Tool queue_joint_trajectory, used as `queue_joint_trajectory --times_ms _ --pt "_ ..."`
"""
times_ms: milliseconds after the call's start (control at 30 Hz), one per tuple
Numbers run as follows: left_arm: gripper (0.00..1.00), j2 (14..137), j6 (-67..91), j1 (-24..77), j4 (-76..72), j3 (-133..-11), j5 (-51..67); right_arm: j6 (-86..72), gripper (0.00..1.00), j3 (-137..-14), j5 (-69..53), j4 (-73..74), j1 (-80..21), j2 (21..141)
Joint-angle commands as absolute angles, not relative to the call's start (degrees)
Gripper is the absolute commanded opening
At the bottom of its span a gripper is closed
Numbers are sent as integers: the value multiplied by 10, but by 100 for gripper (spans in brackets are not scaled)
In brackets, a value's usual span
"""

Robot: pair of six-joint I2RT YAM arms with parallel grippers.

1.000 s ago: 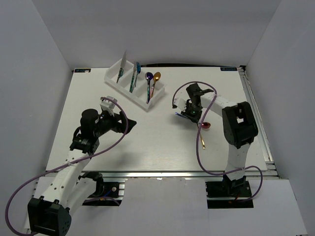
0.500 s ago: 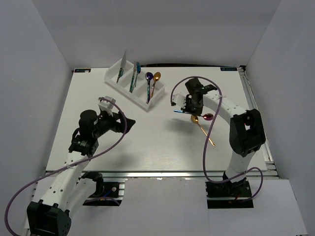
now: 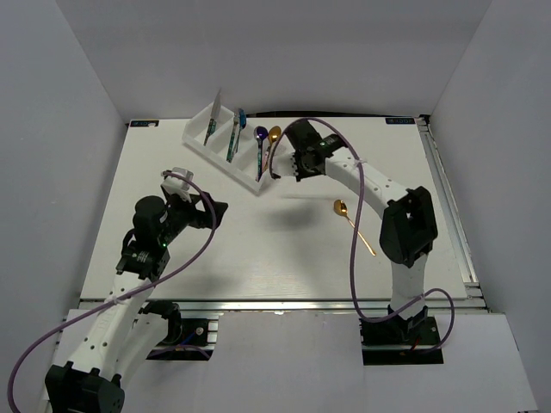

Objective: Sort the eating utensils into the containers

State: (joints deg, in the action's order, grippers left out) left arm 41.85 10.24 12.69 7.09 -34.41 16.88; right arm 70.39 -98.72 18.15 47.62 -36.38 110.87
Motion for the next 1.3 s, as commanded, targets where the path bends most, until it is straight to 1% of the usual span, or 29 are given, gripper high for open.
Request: queue_joint_trajectory --times_ms 0,33,100,133,167,200,233,267,300,333,367,433,567,700,867,1100,1267 --pt "98 407 94 123 79 -345 137 846 0 -1069 271 432 -395 1134" --pt "98 404 93 124 79 -345 134 901 0 -1070 287 410 -403 1147" --pt "98 403 91 123 79 -344 127 961 0 -1062 329 357 -418 1157" --pt "98 401 91 123 80 -344 124 992 0 -1050 339 298 -424 1165" --pt "98 400 89 121 80 -344 122 1057 0 -1043 356 265 -425 1171" --pt "98 399 91 121 80 -343 122 1088 0 -1037 362 232 -430 1174" --pt "98 398 88 120 80 -343 120 1119 0 -1033 367 169 -431 1186" --pt "98 397 89 120 80 -343 121 1181 0 -1024 373 135 -431 1193" --pt "98 397 89 120 80 -343 120 1213 0 -1019 374 99 -431 1200" --pt "98 397 87 119 80 -343 121 1242 0 -1017 372 38 -431 1214" --pt "98 396 89 117 80 -344 121 1286 0 -1020 372 15 -432 1222" --pt "98 396 89 115 79 -344 124 1322 0 -1037 365 -27 -431 1250" --pt "98 396 88 110 77 -344 129 1388 0 -1079 363 -33 -432 1302" --pt "98 394 91 104 76 -343 138 1407 0 -1087 339 -14 -432 1310" --pt "98 393 92 97 71 -342 151 1399 0 -1089 325 -13 -432 1323" --pt "98 391 94 94 70 -341 156 1381 0 -1061 309 -22 -432 1326" --pt "98 391 93 93 69 -342 154 1373 0 -1071 305 -25 -432 1344"
